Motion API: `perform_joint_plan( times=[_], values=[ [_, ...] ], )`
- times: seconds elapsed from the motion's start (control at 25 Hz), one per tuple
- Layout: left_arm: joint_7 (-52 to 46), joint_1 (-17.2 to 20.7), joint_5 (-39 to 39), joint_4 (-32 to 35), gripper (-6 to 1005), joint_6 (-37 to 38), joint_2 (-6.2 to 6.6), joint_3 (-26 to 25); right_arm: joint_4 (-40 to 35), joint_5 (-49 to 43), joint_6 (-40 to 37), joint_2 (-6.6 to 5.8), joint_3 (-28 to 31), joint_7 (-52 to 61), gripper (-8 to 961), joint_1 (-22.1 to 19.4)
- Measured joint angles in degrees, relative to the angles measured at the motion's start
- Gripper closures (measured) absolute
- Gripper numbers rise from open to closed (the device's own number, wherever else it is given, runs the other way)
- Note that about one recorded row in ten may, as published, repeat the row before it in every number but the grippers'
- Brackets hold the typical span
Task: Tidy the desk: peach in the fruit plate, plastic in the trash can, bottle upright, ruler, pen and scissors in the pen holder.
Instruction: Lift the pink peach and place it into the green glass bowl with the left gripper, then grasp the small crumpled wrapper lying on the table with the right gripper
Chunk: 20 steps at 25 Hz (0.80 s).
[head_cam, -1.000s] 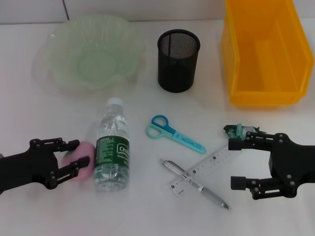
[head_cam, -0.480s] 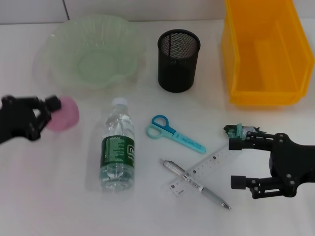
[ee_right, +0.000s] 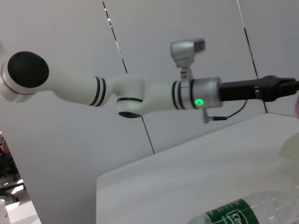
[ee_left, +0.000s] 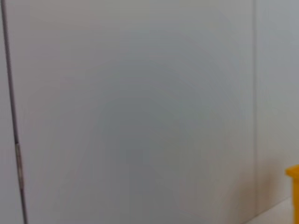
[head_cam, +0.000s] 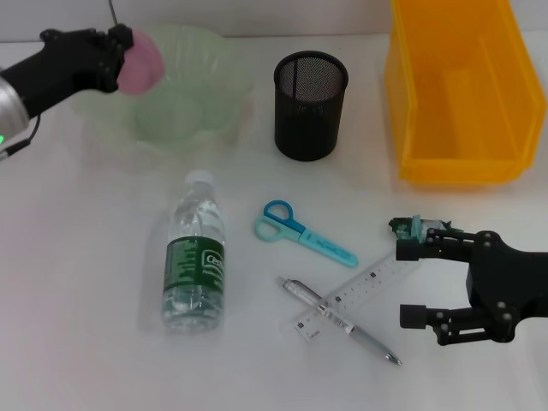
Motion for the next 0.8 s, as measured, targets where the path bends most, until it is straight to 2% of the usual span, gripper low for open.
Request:
perform_joint_plan(
  times=[0.08, 0.2, 0.44, 0.68, 0.72, 0.76, 0.8],
  values=[
    [0.19, -3.36, -0.29, -1.95, 958, -6.46, -0.16, 0.23, 0.22, 0.01, 0.03, 0.00, 0.00, 0.05, 113, 0.01],
    [0.16, -5.74, -0.67, -3.84, 924, -10.88, -0.30, 0.36, 0.26, 0.10, 0.34, -0.01, 0.15, 0.18, 112, 0.04],
    [0.04, -5.90, -1.04, -4.10, 840, -10.83, -0.43, 0.54, 0.28, 1.20, 0.36, -0.05, 0.21, 0.21, 113, -0.07],
    [-0.32, -3.83, -1.14, -3.85, 673, -5.14, -0.17, 0.56, -0.26, 2.66, 0.04, -0.15, 0.74, 3.09, 112, 0.11],
    [-0.51, -1.05, -1.07, -2.52, 645, 2.48, 0.10, 0.74, -2.83, 3.52, -0.63, -0.26, 0.82, 7.92, 112, 0.30],
    [-0.43, -0.18, -0.97, -2.03, 615, 5.01, 0.14, 0.88, -2.83, 3.52, -0.63, -0.26, 0.82, 7.92, 112, 0.30],
    [-0.32, 0.68, -0.92, -1.51, 585, 7.21, 0.19, 1.06, -8.18, 3.73, -1.12, -0.32, 0.47, 14.59, 112, 0.26]
  ],
)
